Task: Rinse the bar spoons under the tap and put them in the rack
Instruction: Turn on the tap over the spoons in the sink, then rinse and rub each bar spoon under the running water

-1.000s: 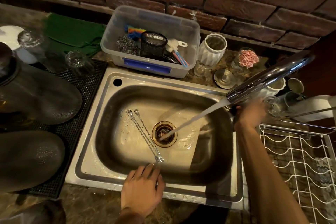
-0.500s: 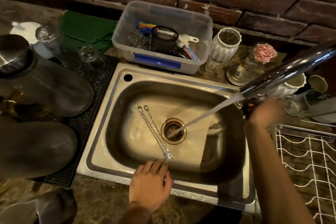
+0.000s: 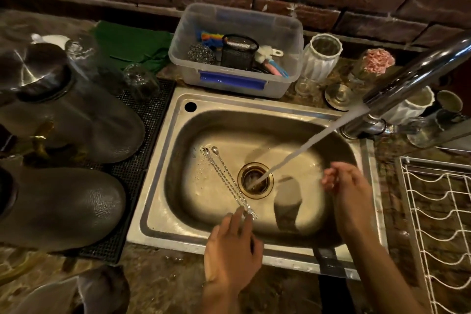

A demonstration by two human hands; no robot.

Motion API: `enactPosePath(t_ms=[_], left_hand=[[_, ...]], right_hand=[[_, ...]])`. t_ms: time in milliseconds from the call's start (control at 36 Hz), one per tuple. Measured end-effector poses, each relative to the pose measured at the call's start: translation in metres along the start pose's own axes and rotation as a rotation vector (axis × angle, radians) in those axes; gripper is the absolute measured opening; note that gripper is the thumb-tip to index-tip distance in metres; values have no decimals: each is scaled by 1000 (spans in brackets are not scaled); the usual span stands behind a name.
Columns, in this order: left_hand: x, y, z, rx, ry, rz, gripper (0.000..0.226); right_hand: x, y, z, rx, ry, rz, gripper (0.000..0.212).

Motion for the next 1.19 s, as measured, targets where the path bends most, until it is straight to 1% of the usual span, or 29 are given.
enactPosePath(t_ms=[56, 167, 222, 278, 333, 361, 444, 472, 556, 611, 667, 722, 750, 806, 889, 1028, 1139, 1194], left_hand=[[-1, 2, -1, -19, 5, -20, 61], [-7, -4, -1, -3, -40, -97, 49], [-10, -5, 0, -12, -54, -141, 45], [-11, -9, 3, -6, -63, -231, 39], [-15, -18, 7, 21, -98, -391, 30], [-18, -23, 8, 22, -137, -509, 26], [-27, -36, 14, -42, -317, -950, 23], [-31, -40, 17, -57, -369, -1048, 23], [-44, -47, 32, -63, -476, -1202, 20], [-51, -46, 41, -64, -561, -1407, 19], [-61, -41, 46, -11, -611, -1606, 17], [-70, -30, 50, 60, -606, -1714, 14], [-75, -26, 53, 86, -602, -1743, 16], [-82, -19, 63, 111, -648, -1780, 26], [-89, -13, 80, 62, -756, -1833, 27], [-89, -8, 96, -7, -816, -1801, 25], [-89, -6, 100, -16, -832, -1792, 24], [-86, -3, 100, -37, -828, -1720, 24]], right_hand=[[11, 11, -14, -135, 18, -98, 23], [37, 35, -33, -390, 89, -279, 18], [51, 47, -35, -488, 105, -361, 16], [64, 59, -32, -549, 113, -422, 15], [76, 71, -26, -589, 111, -460, 18], [82, 77, -23, -606, 103, -481, 20], [97, 93, -18, -660, 79, -527, 23], [102, 99, -17, -682, 91, -528, 24], [116, 113, -15, -733, 102, -619, 24], [124, 123, -11, -743, 63, -704, 25], [125, 135, -9, -736, -7, -746, 24], [123, 148, -6, -712, -65, -747, 24], [124, 155, -4, -693, -78, -745, 24], [125, 167, 4, -637, -81, -799, 24], [130, 180, 15, -583, -80, -940, 20], [142, 185, 20, -580, 24, -986, 25], [150, 184, 22, -596, -25, -1025, 18], [151, 185, 24, -603, -44, -1051, 19]])
Point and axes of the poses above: each hand's wrist, its own z-axis towards the middle knuckle, its own y-axis out of the palm, x = y × z, the point moved 3 cm from there along z, towards the middle knuckle, and after that the axes turned 3 degrees about z, right-handed, at the moved point
